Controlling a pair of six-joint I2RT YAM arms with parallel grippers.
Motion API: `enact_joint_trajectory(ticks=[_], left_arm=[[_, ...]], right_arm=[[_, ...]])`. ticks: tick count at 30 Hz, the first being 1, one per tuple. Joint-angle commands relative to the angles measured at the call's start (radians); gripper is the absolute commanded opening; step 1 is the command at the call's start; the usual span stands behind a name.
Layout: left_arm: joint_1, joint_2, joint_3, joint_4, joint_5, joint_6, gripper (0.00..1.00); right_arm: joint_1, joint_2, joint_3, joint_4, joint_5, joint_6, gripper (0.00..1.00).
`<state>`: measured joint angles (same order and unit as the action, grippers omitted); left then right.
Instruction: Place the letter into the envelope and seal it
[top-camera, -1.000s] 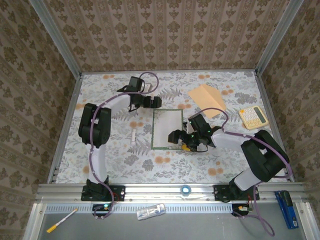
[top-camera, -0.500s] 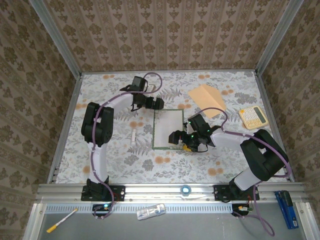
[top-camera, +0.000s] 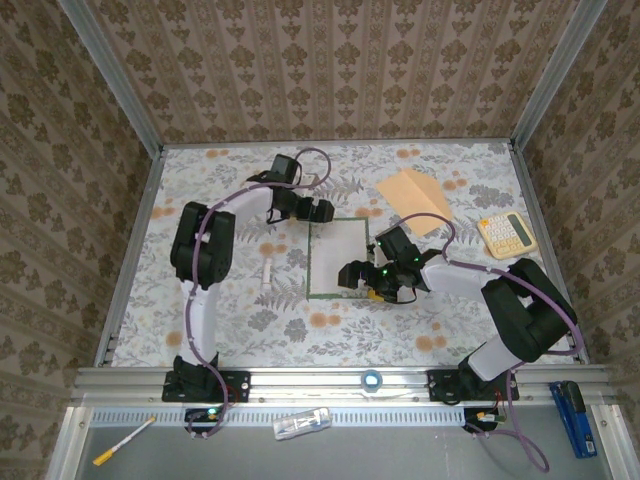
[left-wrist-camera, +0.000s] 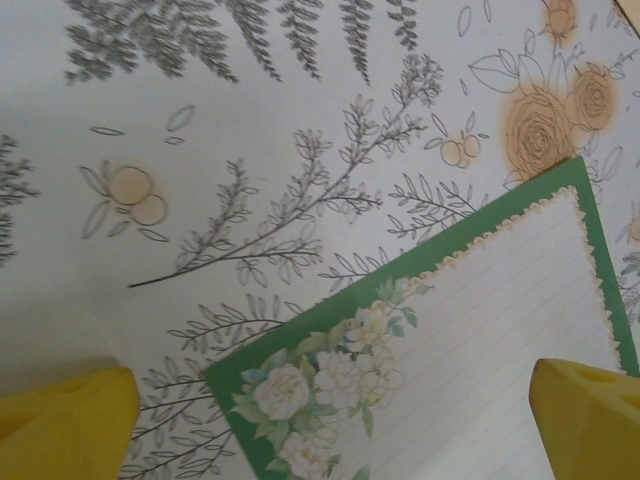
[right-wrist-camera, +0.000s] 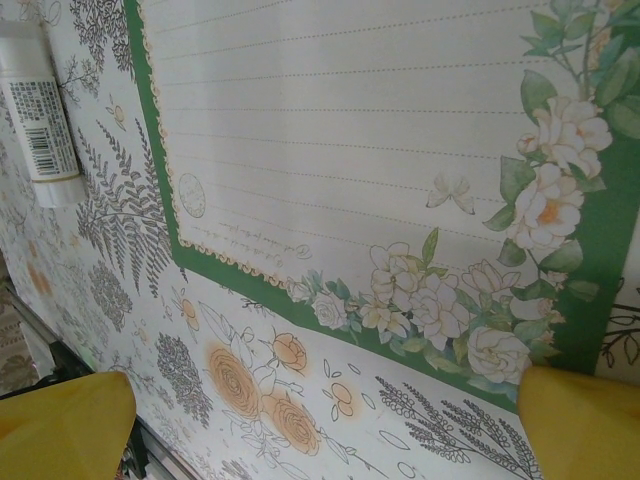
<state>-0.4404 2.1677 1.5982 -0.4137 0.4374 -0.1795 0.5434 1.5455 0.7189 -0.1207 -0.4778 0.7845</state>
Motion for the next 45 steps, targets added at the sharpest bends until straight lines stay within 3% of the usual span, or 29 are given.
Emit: enact_joint_trajectory(ticks=[1,26,37,45], left_arm=[[-0.010,0.021,0.028,-0.044,0.053,0.020,1.00],[-0.066,0.003,0.003,-0.143,0.060,0.089,1.00],[-0.073,-0.006,0.024,-0.182,0.151,0.105,1.00],[-0.072,-0.029,0.025,-0.210,0.142,0.123,1.00]], right_arm=[[-0.006,0.011,0.025,-0.050,0.031,-0.019,1.00],[-0.007,0.035,0.033,-0.030,0.026,-0.019,1.00],[-0.007,0.041,0.035,-0.026,0.028,-0.016,1.00],[-0.007,0.056,0.045,-0.027,0.019,-0.024,1.00]])
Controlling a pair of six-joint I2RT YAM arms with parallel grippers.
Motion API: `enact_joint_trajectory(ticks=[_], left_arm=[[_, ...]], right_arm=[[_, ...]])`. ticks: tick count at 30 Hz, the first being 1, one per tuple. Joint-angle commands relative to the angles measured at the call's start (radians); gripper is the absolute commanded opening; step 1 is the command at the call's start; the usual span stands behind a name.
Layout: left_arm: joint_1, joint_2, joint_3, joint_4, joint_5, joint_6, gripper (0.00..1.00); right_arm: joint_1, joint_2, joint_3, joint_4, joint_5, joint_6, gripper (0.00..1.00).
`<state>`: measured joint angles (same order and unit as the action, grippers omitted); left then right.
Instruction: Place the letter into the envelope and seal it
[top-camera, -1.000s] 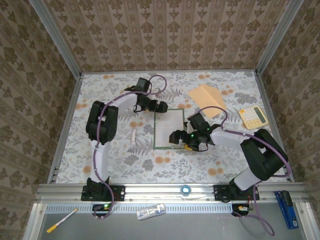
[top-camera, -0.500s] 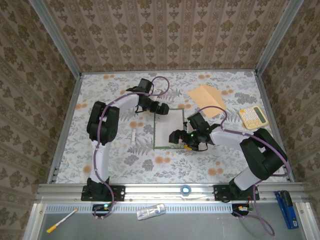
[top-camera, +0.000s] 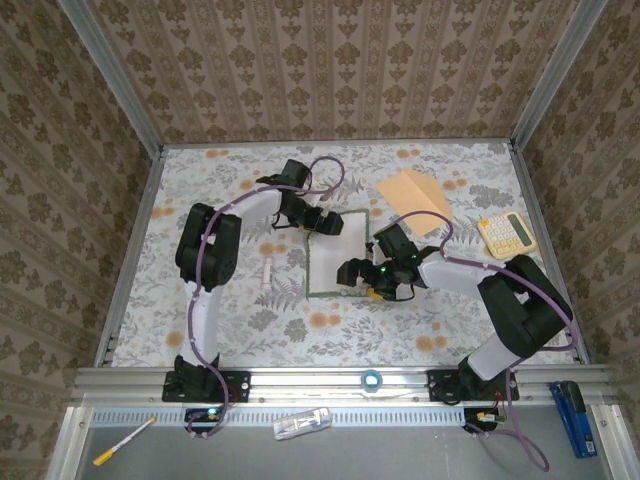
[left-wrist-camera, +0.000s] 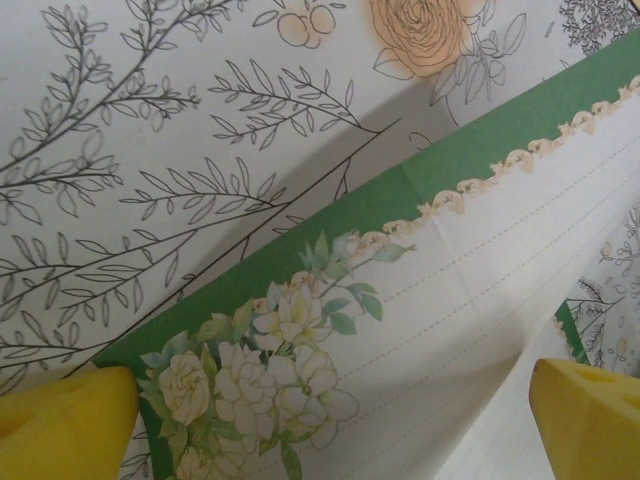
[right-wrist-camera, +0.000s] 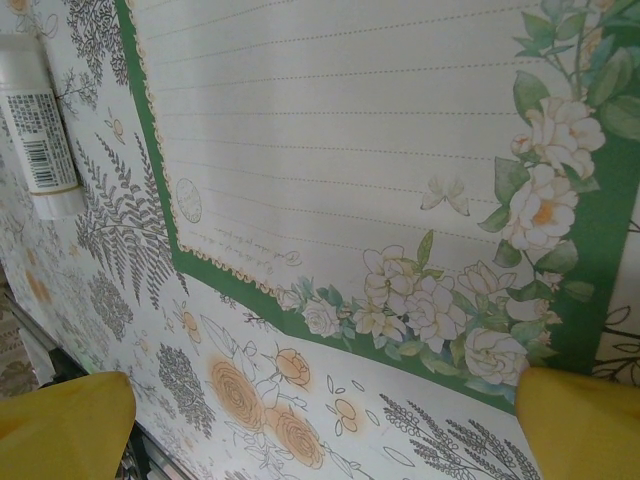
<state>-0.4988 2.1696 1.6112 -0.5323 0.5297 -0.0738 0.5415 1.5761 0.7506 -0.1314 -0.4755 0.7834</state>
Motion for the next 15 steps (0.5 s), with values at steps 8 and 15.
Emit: enact_joint_trajectory(ticks=[8,15], left_arm=[[0.004,-0.067,0.033,-0.121,0.141,0.037,1.00],[0.037,-0.114,0.039,-0.145,0.226,0.046,1.00]], right_arm=[[-0.005,0.021,0.016,-0.034,0.020,-0.032,1.00],[-0.005,0.026,0.016,-0.040,0.021,-0.037,1.00]])
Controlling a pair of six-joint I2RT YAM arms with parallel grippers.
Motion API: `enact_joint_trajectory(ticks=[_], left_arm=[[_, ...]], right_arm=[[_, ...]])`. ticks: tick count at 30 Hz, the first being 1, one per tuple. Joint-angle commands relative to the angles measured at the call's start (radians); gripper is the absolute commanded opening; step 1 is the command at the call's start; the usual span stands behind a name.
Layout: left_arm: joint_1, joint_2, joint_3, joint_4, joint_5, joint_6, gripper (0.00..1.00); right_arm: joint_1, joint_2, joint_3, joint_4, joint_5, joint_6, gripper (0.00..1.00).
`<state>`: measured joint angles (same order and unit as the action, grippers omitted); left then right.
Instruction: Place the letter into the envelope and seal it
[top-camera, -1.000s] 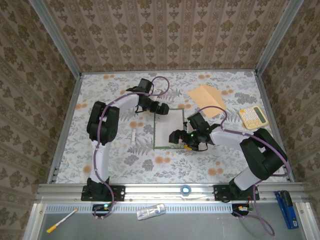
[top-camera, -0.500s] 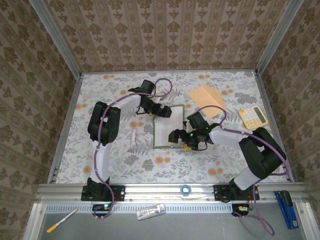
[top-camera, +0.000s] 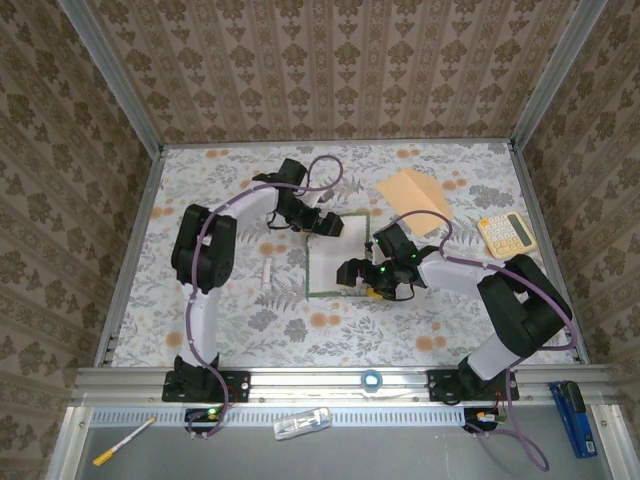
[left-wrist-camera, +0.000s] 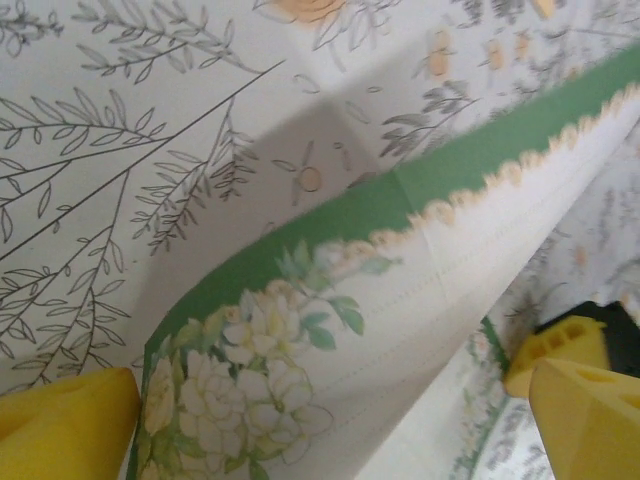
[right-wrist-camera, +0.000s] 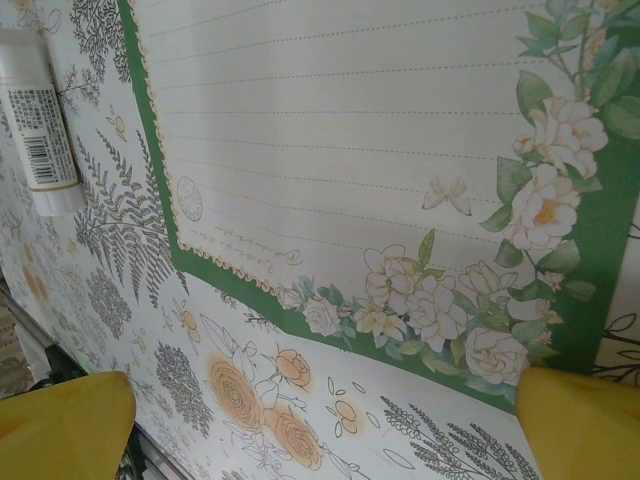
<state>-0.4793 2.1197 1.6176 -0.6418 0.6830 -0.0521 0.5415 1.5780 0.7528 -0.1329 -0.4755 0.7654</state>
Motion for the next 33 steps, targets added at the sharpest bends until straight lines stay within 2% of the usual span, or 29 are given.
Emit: enact_joint_trajectory(ticks=[1,17,19,26,33], left_arm=[[0.042,-0.070,0.030,-0.033,0.079,0.022,1.00],[0.068,-0.125,-0.031,-0.006,0.171,0.019,1.00],[0.070,-0.131,-0.036,-0.002,0.133,0.018,1.00],[0.082,-0.133,-0.041,0.057,-0.172,-0.015,1.00],[0.079,-0.070,0.003,0.126,-0.241,-0.043,1.00]], right_arm=[[-0.005,0.025,0.015,-0.038,0.020,-0.018,1.00],[-0.005,0.036,0.013,-0.032,0.021,-0.018,1.00],[-0.004,0.037,0.014,-0.031,0.021,-0.017,1.00],[-0.005,0.035,0.011,-0.027,0.025,-0.018,1.00],[-0.005,0.026,0.009,-0.031,0.032,-0.019,1.00]])
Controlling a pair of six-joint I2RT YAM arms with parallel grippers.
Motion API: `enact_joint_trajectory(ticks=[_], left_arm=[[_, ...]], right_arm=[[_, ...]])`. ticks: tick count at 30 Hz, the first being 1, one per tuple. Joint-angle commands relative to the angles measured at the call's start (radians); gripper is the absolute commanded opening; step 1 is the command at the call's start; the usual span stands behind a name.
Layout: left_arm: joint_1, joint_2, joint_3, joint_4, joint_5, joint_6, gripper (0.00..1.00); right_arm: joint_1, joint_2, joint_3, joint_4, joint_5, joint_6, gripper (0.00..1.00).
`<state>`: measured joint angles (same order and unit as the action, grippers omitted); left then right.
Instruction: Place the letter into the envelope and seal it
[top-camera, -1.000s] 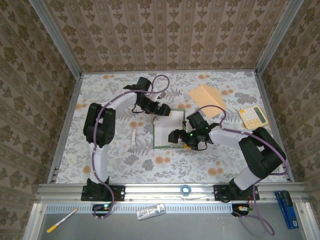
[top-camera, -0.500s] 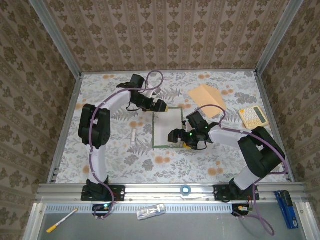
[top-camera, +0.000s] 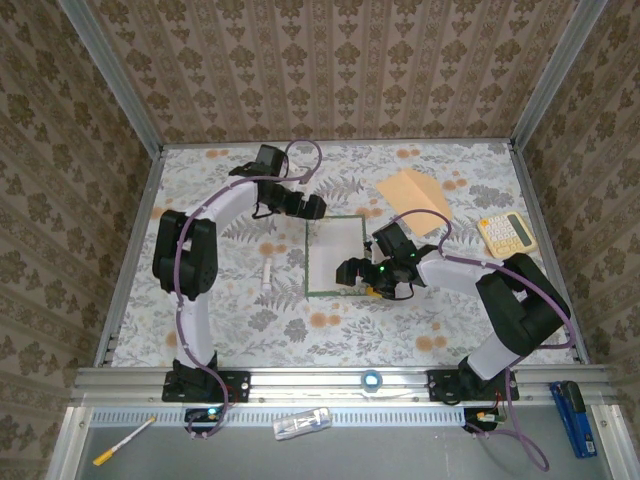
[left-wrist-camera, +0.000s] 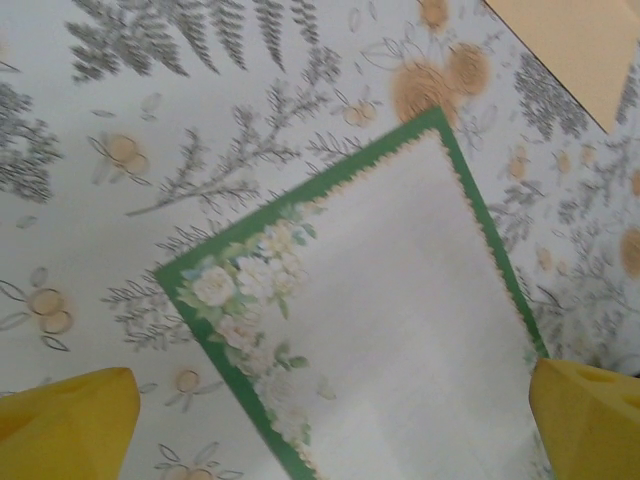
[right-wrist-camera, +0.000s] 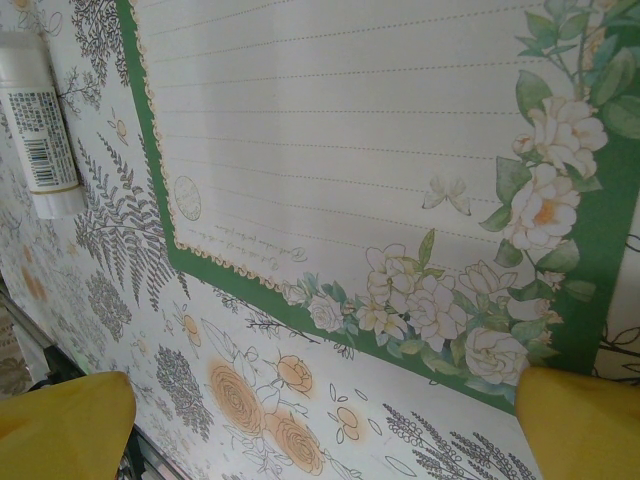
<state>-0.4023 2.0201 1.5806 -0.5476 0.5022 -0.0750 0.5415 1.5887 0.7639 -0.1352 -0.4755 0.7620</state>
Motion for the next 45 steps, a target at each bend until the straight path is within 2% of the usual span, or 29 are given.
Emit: enact_joint_trajectory(ticks=[1,12,35,36,45], left_arm=[[-0.001,0.043,0.051,0.034,-0.062,-0.021,1.00],[-0.032,0.120,0.094,0.026,-0.123,0.007,1.00],[-0.047,0.168,0.088,0.044,-0.123,0.012,1.00],[-0.077,0.172,0.089,0.042,-0.123,0.011,1.00],[-0.095,0.187,0.094,0.036,-0.118,0.010,1.00]], right_arm=[[-0.005,0.013,-0.004,-0.032,0.035,-0.015,1.00],[-0.005,-0.005,-0.017,-0.033,0.049,-0.013,1.00],[-0.005,0.001,-0.020,-0.030,0.046,-0.012,1.00],[-0.005,0.001,-0.020,-0.030,0.046,-0.013,1.00],[-0.005,0.002,-0.018,-0.029,0.046,-0.013,1.00]])
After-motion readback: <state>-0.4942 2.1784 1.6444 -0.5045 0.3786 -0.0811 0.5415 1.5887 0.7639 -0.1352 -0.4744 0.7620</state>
